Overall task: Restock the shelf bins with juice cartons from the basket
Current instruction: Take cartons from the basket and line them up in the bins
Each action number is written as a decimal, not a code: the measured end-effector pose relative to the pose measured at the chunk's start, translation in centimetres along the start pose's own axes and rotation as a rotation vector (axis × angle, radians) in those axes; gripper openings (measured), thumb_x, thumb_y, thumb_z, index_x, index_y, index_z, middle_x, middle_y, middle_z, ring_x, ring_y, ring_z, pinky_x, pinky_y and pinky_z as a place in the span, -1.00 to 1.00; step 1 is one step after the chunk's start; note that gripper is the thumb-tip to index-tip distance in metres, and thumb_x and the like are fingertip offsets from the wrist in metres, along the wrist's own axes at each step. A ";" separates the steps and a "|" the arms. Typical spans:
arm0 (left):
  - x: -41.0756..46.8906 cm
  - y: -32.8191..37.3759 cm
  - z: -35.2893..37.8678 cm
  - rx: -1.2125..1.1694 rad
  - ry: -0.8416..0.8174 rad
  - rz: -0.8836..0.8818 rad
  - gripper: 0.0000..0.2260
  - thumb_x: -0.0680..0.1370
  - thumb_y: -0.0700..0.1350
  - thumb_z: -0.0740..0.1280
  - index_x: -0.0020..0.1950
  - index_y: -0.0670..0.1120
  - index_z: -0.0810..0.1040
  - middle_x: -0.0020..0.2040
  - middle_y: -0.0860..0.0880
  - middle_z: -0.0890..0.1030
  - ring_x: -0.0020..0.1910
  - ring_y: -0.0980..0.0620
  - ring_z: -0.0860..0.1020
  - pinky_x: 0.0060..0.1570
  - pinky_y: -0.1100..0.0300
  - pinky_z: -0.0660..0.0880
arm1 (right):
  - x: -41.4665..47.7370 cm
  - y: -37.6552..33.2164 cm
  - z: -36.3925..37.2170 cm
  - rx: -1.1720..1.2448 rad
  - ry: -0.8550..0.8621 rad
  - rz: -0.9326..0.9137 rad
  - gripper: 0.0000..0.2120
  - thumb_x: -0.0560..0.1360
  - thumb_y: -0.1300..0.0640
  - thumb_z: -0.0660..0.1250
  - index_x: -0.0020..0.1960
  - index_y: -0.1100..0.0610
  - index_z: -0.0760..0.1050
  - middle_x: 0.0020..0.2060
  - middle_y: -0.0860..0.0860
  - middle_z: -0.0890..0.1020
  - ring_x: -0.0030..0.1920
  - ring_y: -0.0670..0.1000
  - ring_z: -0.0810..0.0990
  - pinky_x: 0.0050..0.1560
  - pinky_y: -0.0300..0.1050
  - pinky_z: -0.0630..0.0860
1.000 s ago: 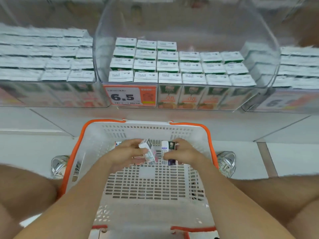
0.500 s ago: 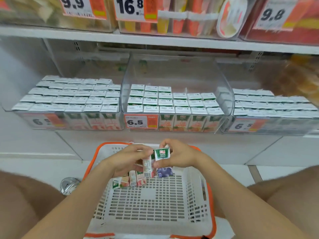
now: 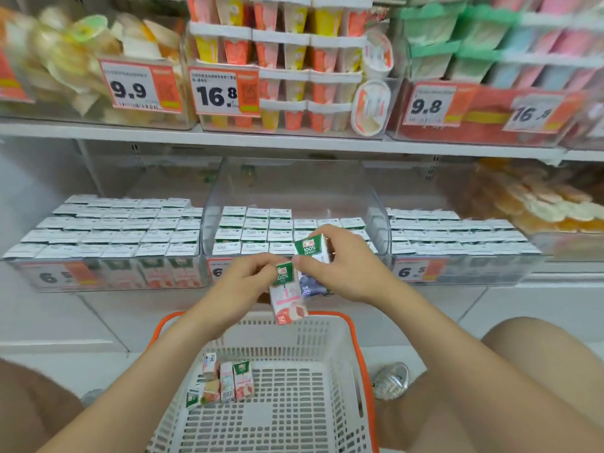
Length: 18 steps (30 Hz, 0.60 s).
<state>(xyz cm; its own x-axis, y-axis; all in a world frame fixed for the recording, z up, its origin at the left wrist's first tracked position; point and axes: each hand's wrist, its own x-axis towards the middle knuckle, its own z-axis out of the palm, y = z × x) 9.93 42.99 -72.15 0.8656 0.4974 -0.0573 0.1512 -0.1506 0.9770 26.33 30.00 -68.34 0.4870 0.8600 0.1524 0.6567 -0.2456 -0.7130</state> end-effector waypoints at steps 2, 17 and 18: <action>1.1 2.1 1.1 -0.021 0.087 0.059 -0.68 0.70 -0.26 0.16 0.13 -0.05 0.71 -0.01 -0.10 0.75 -0.01 -0.11 0.71 0.07 -0.02 0.66 | 0.2 -0.3 -1.8 0.022 0.119 0.027 -0.76 0.50 -0.13 0.49 -0.01 0.01 0.58 -0.24 -0.09 0.68 -0.25 -0.17 0.62 -0.28 -0.24 0.46; 11.5 9.6 13.5 0.228 0.254 0.553 -0.73 0.69 -0.17 0.25 0.31 0.12 0.56 0.20 0.06 0.54 0.10 0.20 0.55 0.02 0.35 0.47 | 3.0 17.2 -20.0 -0.652 0.565 0.116 -0.49 0.44 0.34 0.56 0.21 0.08 0.36 0.12 0.12 0.45 -0.01 0.21 0.47 -0.07 0.06 0.41; 12.2 10.0 14.2 0.259 0.240 0.585 -0.72 0.69 -0.17 0.24 0.36 0.07 0.55 0.21 0.06 0.54 0.12 0.18 0.54 0.06 0.31 0.49 | 3.3 18.7 -20.5 -0.731 0.548 0.118 -0.46 0.41 0.34 0.58 0.20 0.08 0.35 0.11 0.11 0.46 0.00 0.21 0.46 -0.06 0.10 0.45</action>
<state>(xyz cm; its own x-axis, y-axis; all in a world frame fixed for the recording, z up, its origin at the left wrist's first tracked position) 28.75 35.38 -66.04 0.7146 0.4431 0.5413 -0.1740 -0.6369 0.7510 52.01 19.10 -67.09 0.6559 0.5250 0.5423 0.6951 -0.7002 -0.1628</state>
